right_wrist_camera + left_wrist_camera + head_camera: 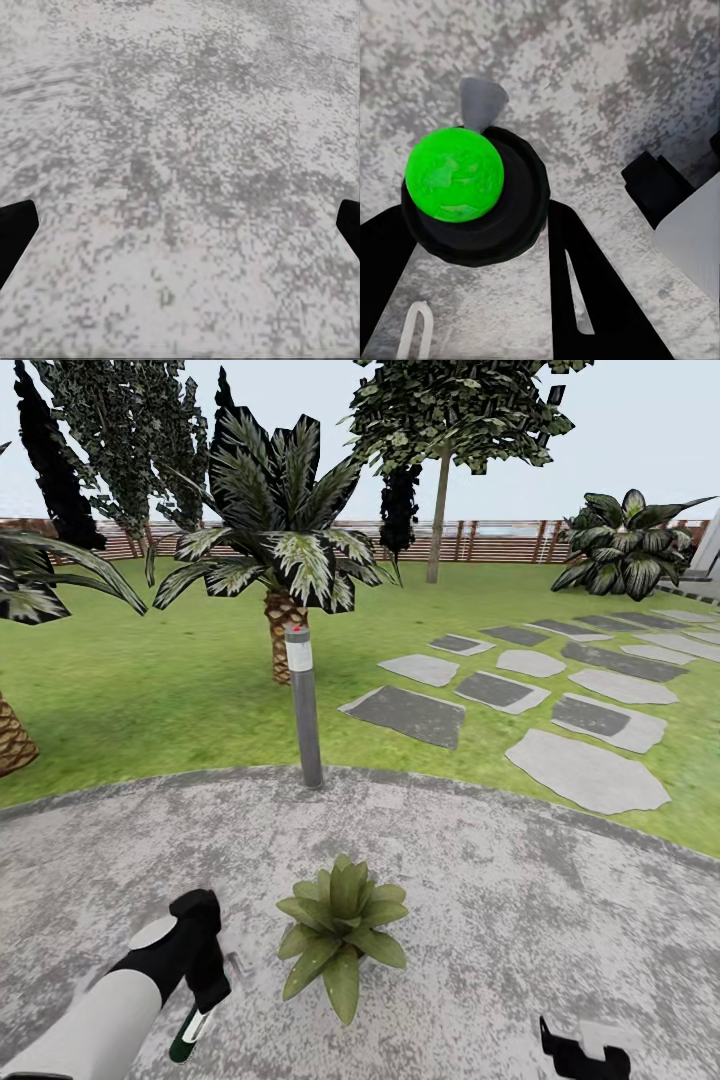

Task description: Pick up the pesticide atomizer in the garden and spray insectifuge to fully cover both potted plants in the garden.

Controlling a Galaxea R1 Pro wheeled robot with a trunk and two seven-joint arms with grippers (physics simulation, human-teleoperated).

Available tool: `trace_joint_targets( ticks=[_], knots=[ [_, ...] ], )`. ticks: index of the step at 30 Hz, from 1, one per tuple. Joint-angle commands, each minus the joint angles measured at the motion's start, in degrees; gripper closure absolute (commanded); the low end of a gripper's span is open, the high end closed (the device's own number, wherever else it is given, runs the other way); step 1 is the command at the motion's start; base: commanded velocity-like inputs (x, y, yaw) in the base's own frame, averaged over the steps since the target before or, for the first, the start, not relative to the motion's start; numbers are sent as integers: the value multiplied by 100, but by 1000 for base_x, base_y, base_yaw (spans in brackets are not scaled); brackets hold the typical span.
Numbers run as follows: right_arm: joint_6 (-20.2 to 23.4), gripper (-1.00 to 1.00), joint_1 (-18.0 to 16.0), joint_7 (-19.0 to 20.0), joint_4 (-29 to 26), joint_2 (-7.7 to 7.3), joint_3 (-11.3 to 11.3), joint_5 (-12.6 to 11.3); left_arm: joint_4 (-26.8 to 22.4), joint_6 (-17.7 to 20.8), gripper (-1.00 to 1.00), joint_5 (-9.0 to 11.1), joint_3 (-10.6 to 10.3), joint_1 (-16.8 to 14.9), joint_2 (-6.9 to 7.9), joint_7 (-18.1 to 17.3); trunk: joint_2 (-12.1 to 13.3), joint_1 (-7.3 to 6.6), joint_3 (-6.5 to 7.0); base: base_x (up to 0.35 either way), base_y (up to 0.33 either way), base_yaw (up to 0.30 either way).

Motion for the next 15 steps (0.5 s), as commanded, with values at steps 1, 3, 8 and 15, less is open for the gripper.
trace_joint_targets(
  ticks=[1,3,8,15],
  knots=[
    [-23,-100,-5,-12,18,0,-40,61,3,38,100,8,-34,-1,-5,13,-2,-1,-5,0,0,0],
    [-23,-100,-5,-12,24,0,-41,58,1,35,100,60,-42,-17,-15,32,-2,-1,-5,0,0,0],
    [-24,-100,-5,-12,28,0,-39,56,-18,64,100,110,-53,-175,-52,25,-2,-1,-5,0,0,0],
    [-23,-100,-7,-13,28,0,-38,55,28,78,100,60,-76,-616,-18,-306,-2,-1,-5,0,0,0]
  ],
)
